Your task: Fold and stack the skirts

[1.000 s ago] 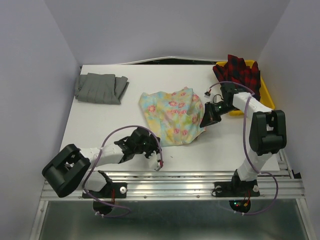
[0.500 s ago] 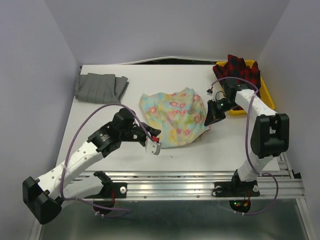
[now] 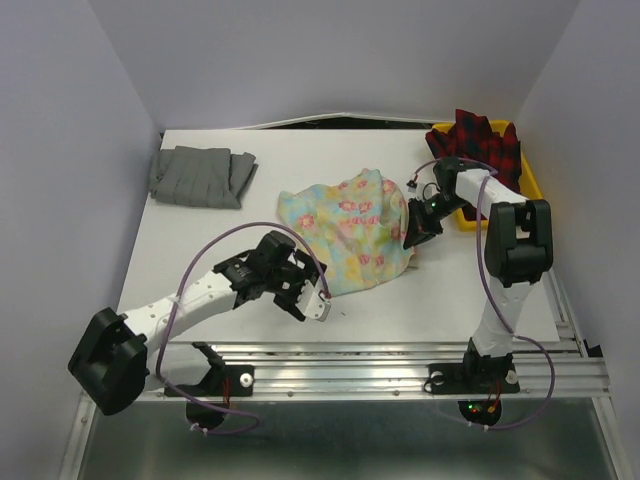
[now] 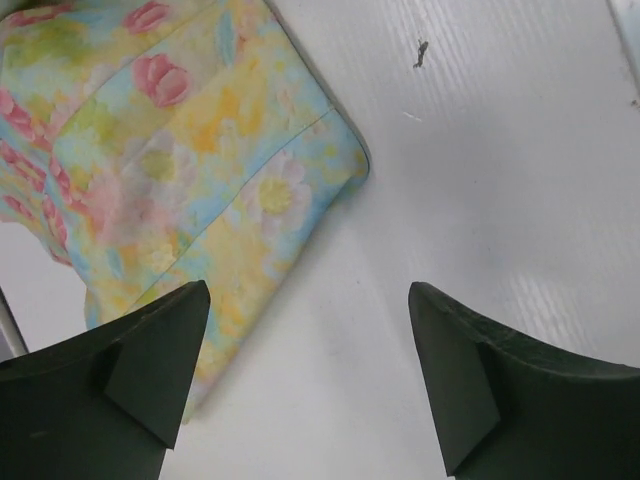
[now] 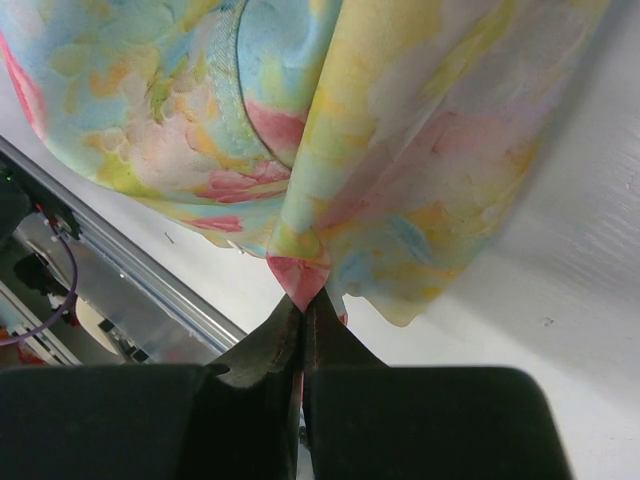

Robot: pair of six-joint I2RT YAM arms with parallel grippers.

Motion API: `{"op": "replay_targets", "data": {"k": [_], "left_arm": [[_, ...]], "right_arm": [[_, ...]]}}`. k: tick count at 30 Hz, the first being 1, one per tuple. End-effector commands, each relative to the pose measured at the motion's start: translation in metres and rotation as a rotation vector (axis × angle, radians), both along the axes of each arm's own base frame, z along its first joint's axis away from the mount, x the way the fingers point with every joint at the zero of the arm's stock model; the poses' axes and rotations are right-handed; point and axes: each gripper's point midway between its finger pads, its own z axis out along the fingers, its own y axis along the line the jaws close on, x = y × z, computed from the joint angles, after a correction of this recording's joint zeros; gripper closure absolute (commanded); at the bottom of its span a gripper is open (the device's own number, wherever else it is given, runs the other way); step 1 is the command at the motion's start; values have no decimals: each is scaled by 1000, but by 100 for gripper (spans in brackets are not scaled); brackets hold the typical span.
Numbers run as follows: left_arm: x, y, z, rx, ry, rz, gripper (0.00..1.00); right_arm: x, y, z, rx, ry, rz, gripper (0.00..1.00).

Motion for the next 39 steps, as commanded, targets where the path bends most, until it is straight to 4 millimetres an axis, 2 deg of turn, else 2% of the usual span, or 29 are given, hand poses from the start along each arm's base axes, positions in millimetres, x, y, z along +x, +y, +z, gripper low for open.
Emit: {"op": "replay_targets", "data": {"k": [1, 7, 13, 16, 17, 19, 20, 22, 24, 26, 31, 32, 34, 36, 38, 39], "left_arm": [[24, -13, -9, 28, -168, -36, 7], [34, -37, -28, 35, -244, -82, 11], [36, -53, -41, 51, -347, -168, 23], [33, -58, -47, 56, -362, -204, 37], [31, -61, -48, 54, -366, -220, 49], [29, -64, -50, 50, -349, -221, 62], [31, -68, -44, 34, -338, -208, 72], [28, -66, -47, 38, -260, -163, 81], [25, -64, -34, 8, -211, -107, 94], [20, -63, -18, -47, -160, -68, 100], [-9, -48, 37, -185, 60, 37, 100], [-13, -45, 53, -210, 89, 54, 100], [-16, -42, 66, -244, 172, 96, 100], [-11, -37, 84, -296, 300, 180, 100], [1, -34, 93, -342, 391, 240, 100], [30, -24, 93, -365, 451, 358, 100]], "right_arm": [[8, 6, 19, 30, -48, -8, 99], [3, 4, 13, 24, -35, -1, 99], [-2, 4, 6, 21, -22, 0, 99], [-3, 3, 6, 15, -24, -1, 99], [-3, 3, 6, 15, -24, -1, 99], [-5, 2, 8, 15, -29, 2, 99], [-6, 2, 9, 14, -31, 4, 99], [-9, 1, 10, 10, -29, 10, 99], [-12, -2, 13, -3, -41, 19, 99], [-16, -3, 15, -12, -41, 23, 99], [-22, -6, 32, -19, -74, 40, 99], [-20, -6, 39, -15, -93, 45, 99], [-19, -3, 51, 4, -107, 48, 99], [-15, -1, 66, 17, -124, 47, 99], [-6, -1, 70, 8, -151, 35, 99], [1, -4, 68, -19, -162, 21, 99]]}}
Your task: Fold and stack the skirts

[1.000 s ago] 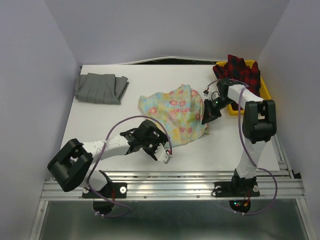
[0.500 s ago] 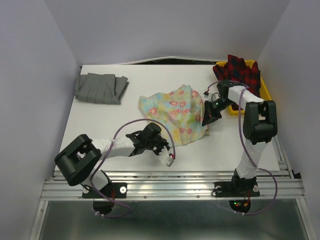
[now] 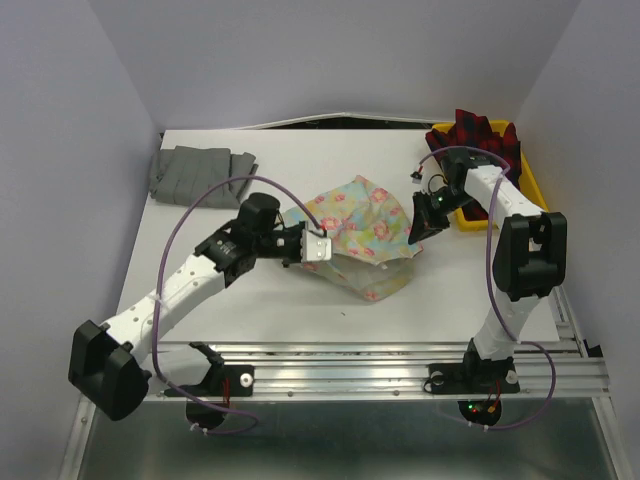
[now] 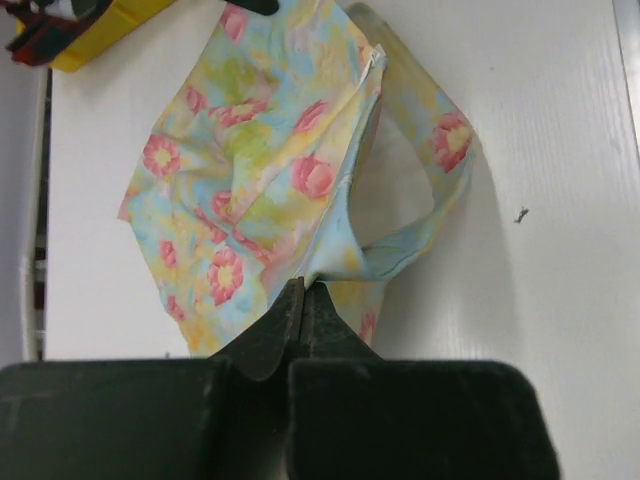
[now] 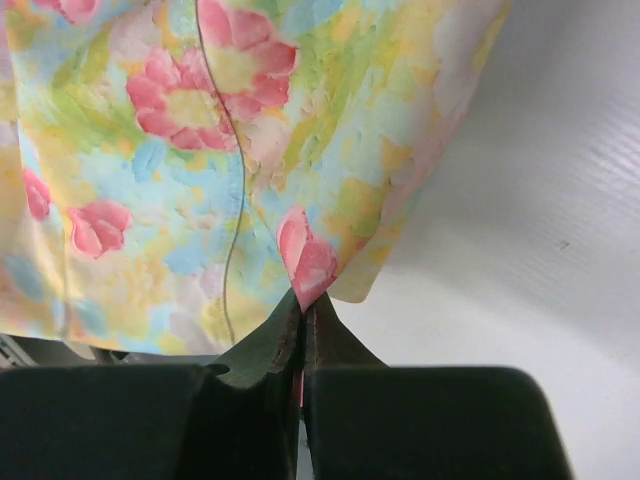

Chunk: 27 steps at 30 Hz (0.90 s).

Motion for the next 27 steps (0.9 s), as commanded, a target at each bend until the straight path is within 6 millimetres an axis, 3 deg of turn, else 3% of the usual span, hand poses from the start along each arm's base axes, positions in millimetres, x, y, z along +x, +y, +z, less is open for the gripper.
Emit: {"op": "replay_targets", "data": {"k": [1, 2, 3, 5, 6, 8, 12, 14, 18, 21, 25, 27], "left_arm": [[27, 17, 1, -94, 389, 181, 100], [45, 21, 5, -99, 414, 218, 100], [68, 34, -20, -66, 493, 291, 100], [88, 40, -23, -46, 515, 297, 100], [86, 46, -44, 9, 579, 304, 100], [89, 54, -58, 74, 526, 271, 100], [74, 69, -84, 193, 491, 202, 96], [74, 73, -88, 220, 462, 185, 78], [52, 78, -70, 208, 403, 133, 2], [33, 80, -59, 216, 355, 111, 1], [16, 79, -56, 221, 341, 140, 2], [7, 81, -66, 269, 321, 155, 7]], "right_arm": [[27, -2, 15, -31, -106, -11, 99], [32, -6, 6, -57, -102, -7, 99], [35, -9, -4, -79, -90, 3, 99], [44, -16, -31, -127, -49, 3, 99], [46, -15, -37, -128, -41, 6, 99], [50, -13, -43, -114, -36, -2, 99], [44, -6, -49, -75, 4, -2, 99], [40, -5, -50, -67, 4, 0, 99], [17, -4, -54, -49, 47, 9, 99], [8, -10, -54, -77, 39, 19, 99], [-20, -21, -61, -126, 60, 57, 99], [-24, -32, -60, -187, 30, 64, 99]]}}
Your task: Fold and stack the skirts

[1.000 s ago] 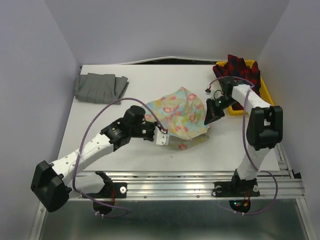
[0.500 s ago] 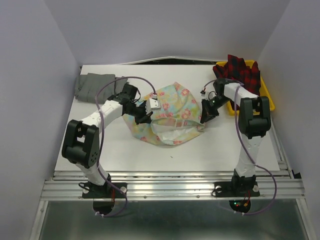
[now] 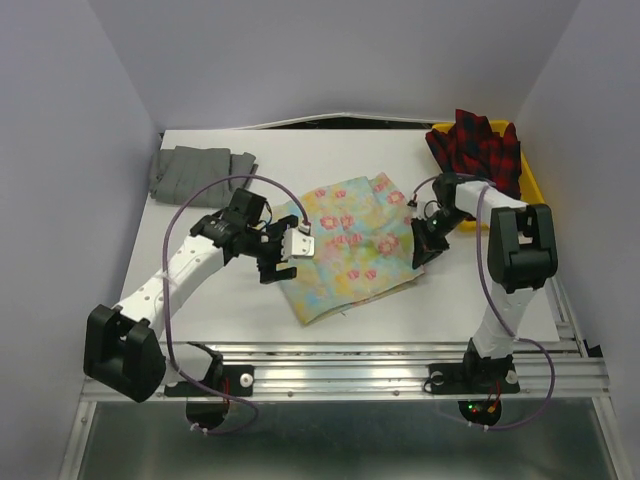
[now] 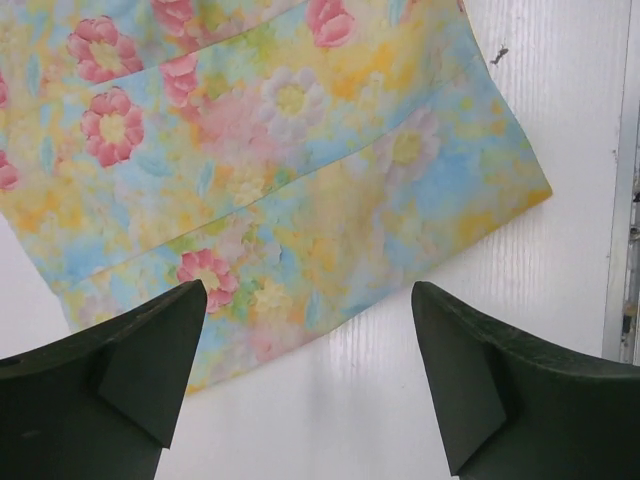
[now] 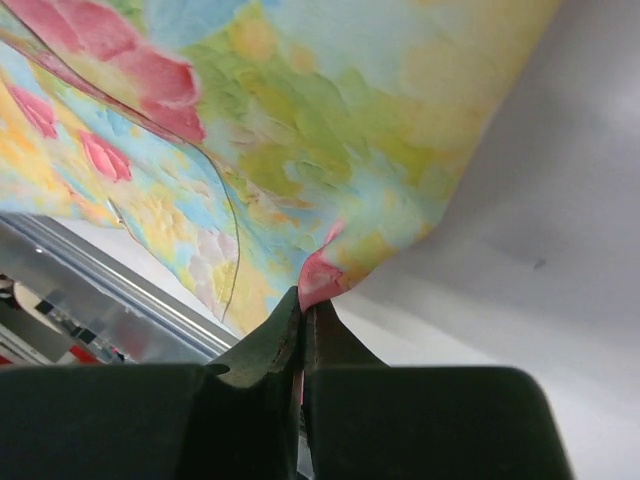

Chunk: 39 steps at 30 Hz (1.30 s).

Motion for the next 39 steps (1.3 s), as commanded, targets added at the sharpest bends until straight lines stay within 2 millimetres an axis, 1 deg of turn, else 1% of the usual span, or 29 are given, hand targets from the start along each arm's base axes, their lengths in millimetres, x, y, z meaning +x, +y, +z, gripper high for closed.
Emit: {"op": "replay_targets", "data": {"k": [1, 3, 4, 6, 8, 9, 11, 12, 13, 14, 15, 16, 17, 18, 19, 20, 21, 22, 23, 24, 25, 26, 28, 29, 32, 34, 35, 37, 39], "left_arm": [[-35, -3, -20, 91, 6, -47, 9], [-51, -2, -40, 152, 12, -80, 16], [-61, -8, -47, 172, 7, -119, 18], [-71, -6, -60, 213, 16, -165, 19], [-77, -8, -64, 221, 11, -216, 19], [-77, -9, -64, 227, 9, -220, 16], [-76, -13, -68, 259, -6, -213, 17], [-74, -16, -70, 267, -4, -208, 18], [-71, -18, -71, 267, 1, -186, 20], [-67, -21, -72, 266, 10, -162, 23], [-63, -25, -76, 268, 34, -137, 28], [-62, -26, -79, 272, 44, -130, 31], [-61, -27, -82, 274, 51, -127, 33], [-60, -29, -90, 283, 65, -123, 36], [-60, -27, -96, 299, 78, -122, 39], [-58, -23, -103, 332, 90, -113, 42], [-57, -20, -110, 348, 110, -104, 50], [-50, -11, -119, 372, 153, -69, 53], [-47, -7, -123, 377, 181, -49, 55], [-41, -3, -128, 392, 217, -24, 61], [-28, 9, -130, 391, 249, 41, 64], [-25, 13, -132, 390, 284, 62, 65], [-14, 23, -133, 398, 338, 104, 71], [-8, 31, -133, 395, 355, 132, 73], [-4, 38, -130, 396, 369, 149, 74], [-6, 37, -128, 393, 379, 147, 74], [-7, 36, -127, 384, 387, 143, 73], [-10, 35, -124, 375, 383, 128, 70], [-11, 38, -120, 383, 355, 122, 68]], "right_arm": [[-10, -23, 6, -109, -88, 51, 99], [-17, -27, 3, -133, -82, 53, 99], [-19, -26, 4, -124, -77, 50, 99], [-20, -24, 5, -112, -70, 47, 99], [-21, -24, 5, -111, -65, 50, 99], [-23, -24, 4, -111, -61, 53, 99], [-28, -26, -1, -121, -38, 61, 99], [-34, -27, -4, -120, -22, 70, 99], [-37, -25, -5, -107, -10, 71, 93], [-40, -24, -7, -100, 4, 69, 91], [-40, -23, -7, -96, 8, 63, 88], [-39, -22, -6, -93, 3, 61, 86], [-36, -21, -3, -89, -8, 59, 73], [-33, -21, -1, -91, -17, 55, 66], [-21, -23, 5, -103, -54, 54, 64], [-15, -27, 11, -115, -71, 49, 58], [-9, -29, 16, -126, -89, 53, 57], [0, -37, 22, -156, -123, 47, 52], [13, -40, 35, -174, -175, 48, 50], [22, -47, 46, -189, -222, 40, 50], [28, -55, 54, -213, -255, 33, 41], [39, -60, 67, -220, -305, 21, 40], [42, -63, 82, -232, -364, 53, 37], [36, -62, 87, -222, -355, 68, 37], [19, -58, 95, -183, -349, 110, 38], [2, -55, 90, -161, -317, 125, 39], [0, -55, 92, -164, -340, 118, 39], [-4, -58, 80, -184, -351, 104, 41], [-1, -56, 77, -180, -364, 71, 43]]}}
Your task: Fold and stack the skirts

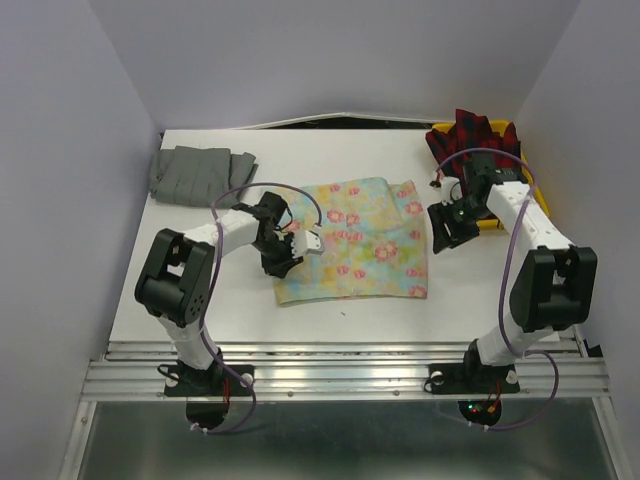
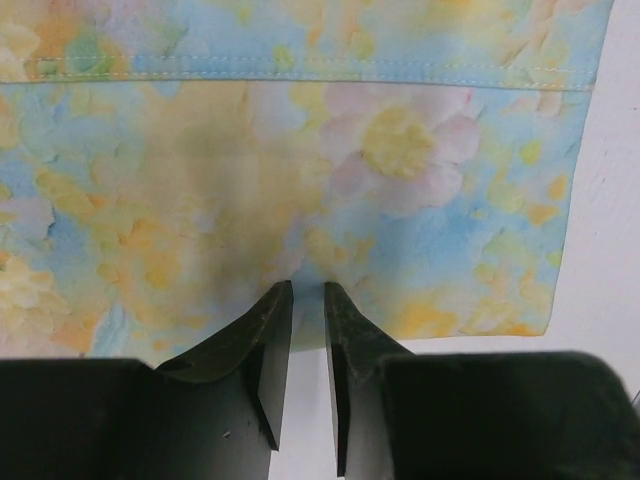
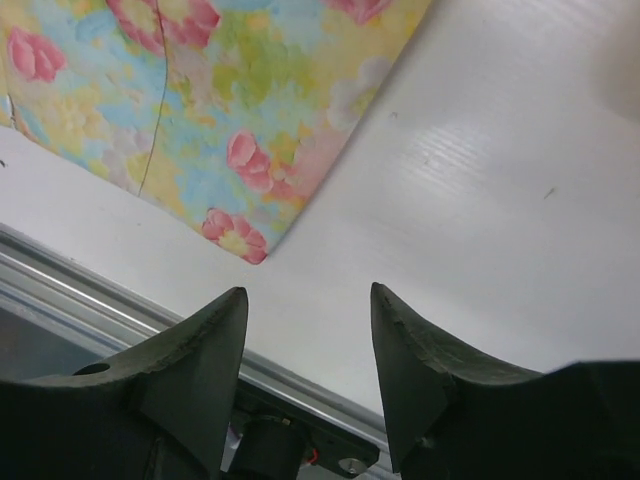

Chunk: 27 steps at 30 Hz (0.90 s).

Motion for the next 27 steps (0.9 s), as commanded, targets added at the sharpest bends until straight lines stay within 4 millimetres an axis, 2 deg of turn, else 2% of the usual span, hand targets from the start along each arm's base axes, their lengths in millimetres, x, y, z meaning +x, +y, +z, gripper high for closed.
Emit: {"op": "replay_targets", "data": {"k": [1, 3, 4, 5, 6, 7, 8, 9, 11, 12, 14, 15, 16, 17, 18, 19, 20, 21, 23, 24, 26, 27], "left_arm": [[-25, 14, 3, 53, 59, -26, 68], [-27, 22, 6, 85, 42, -37, 68], [-32, 30, 9, 105, 29, -59, 67], [-36, 32, 12, 105, 25, -73, 66], [-43, 35, 20, 108, 22, -87, 64], [-43, 36, 25, 98, 12, -94, 62], [-42, 33, 34, 64, 3, -87, 61], [-33, 28, 51, 24, -38, -73, 58], [-16, 21, 73, -61, -58, 10, 57], [8, 12, 92, -110, -118, 54, 57], [33, 6, 109, -178, -135, 148, 52], [64, 3, 123, -225, -162, 281, 49], [78, 3, 128, -244, -171, 345, 47], [92, 2, 133, -263, -182, 394, 45], [111, 2, 140, -281, -226, 446, 43], [129, 4, 141, -282, -223, 530, 42], [138, 4, 140, -283, -228, 558, 42], [155, 3, 140, -289, -237, 582, 41], [168, 2, 135, -283, -228, 630, 41], [178, 4, 126, -261, -224, 655, 42], [187, 5, 118, -251, -218, 687, 42], [188, 5, 109, -243, -206, 700, 42]], "right_arm": [[-5, 5, -10, 18, -7, -17, 43], [8, 15, -8, 74, -28, -32, 46], [22, 21, -6, 111, -42, -48, 48], [25, 23, -11, 124, -25, -59, 49], [40, 25, -4, 132, -61, -71, 50], [50, 26, -10, 136, -48, -95, 51], [65, 26, -8, 136, -83, -106, 51], [85, 26, 4, 140, -134, -121, 51], [113, 26, 4, 147, -174, -156, 53], [130, 27, 16, 158, -222, -167, 55], [157, 28, 14, 169, -258, -194, 58], [174, 28, 27, 175, -309, -199, 59], [187, 26, 30, 168, -344, -217, 59], [196, 26, 30, 170, -356, -217, 59], [206, 25, 18, 159, -343, -221, 59], [220, 23, 28, 152, -389, -220, 59], [228, 22, 17, 142, -383, -217, 59], [234, 27, 15, 137, -394, -204, 59], [249, 29, 18, 120, -442, -184, 58], [254, 24, 6, 92, -435, -189, 58], [262, 30, 6, 70, -449, -176, 57], [264, 30, -6, 65, -429, -174, 57]]}}
